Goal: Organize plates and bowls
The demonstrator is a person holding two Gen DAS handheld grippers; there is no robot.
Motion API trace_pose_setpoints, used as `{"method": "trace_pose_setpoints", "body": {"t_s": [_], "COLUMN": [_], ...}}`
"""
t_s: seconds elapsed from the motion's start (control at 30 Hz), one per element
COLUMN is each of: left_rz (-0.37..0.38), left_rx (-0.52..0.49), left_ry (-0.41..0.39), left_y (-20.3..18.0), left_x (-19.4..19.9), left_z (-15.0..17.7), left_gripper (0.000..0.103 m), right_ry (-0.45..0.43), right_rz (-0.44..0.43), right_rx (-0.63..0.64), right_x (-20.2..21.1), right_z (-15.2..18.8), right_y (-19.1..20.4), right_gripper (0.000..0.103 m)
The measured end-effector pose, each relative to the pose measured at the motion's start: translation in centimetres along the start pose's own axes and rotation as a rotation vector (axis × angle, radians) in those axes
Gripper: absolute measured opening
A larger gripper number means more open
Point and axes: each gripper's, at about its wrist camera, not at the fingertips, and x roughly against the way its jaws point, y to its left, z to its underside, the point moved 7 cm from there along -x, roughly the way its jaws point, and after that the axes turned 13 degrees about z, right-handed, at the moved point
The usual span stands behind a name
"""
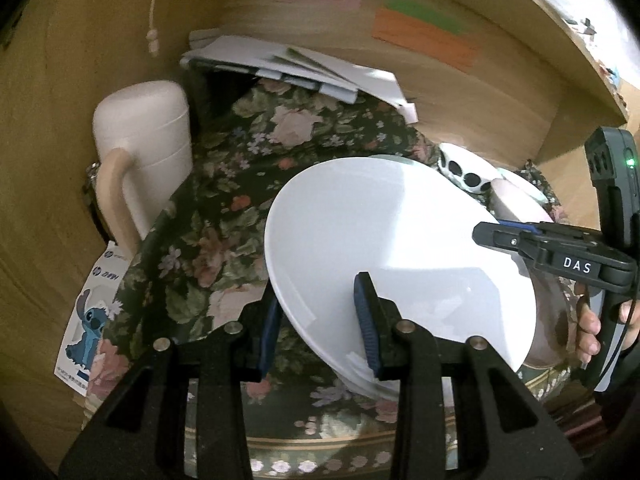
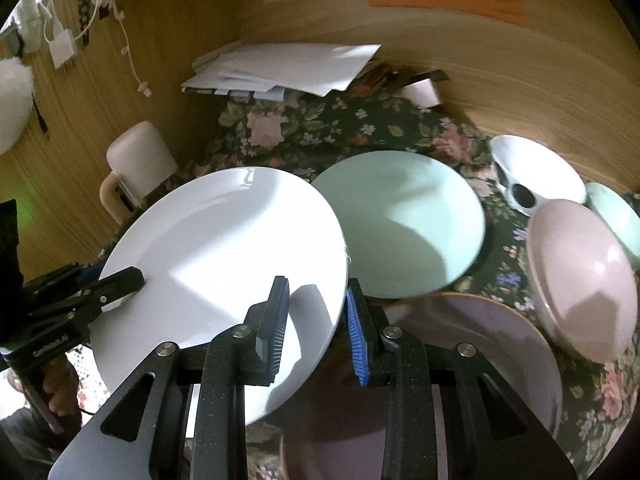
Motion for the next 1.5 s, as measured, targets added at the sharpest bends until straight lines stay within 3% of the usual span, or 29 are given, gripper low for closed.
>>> {"method": "trace_pose_setpoints", "body": {"t_s": [0.93, 1.5], "left_rz": [0.097, 0.114], "left_rx": [-0.118, -0.105], "left_ry": [0.032, 0.124], "left_y": [-10.9, -14.1], "left_x": [-1.7, -5.8], "left_z": [1.8, 4.4], "left_gripper": [0.036, 0.036], "right_ry": [-0.080, -0.028], "right_rz": [0.057, 0.054], "right_rx": [-0.143, -0.230], "right_x": [6.8, 5.5], "right_z": [4.9, 8.7], "right_y": [-9.0, -13.0], "right_gripper": [0.025, 0.025]}}
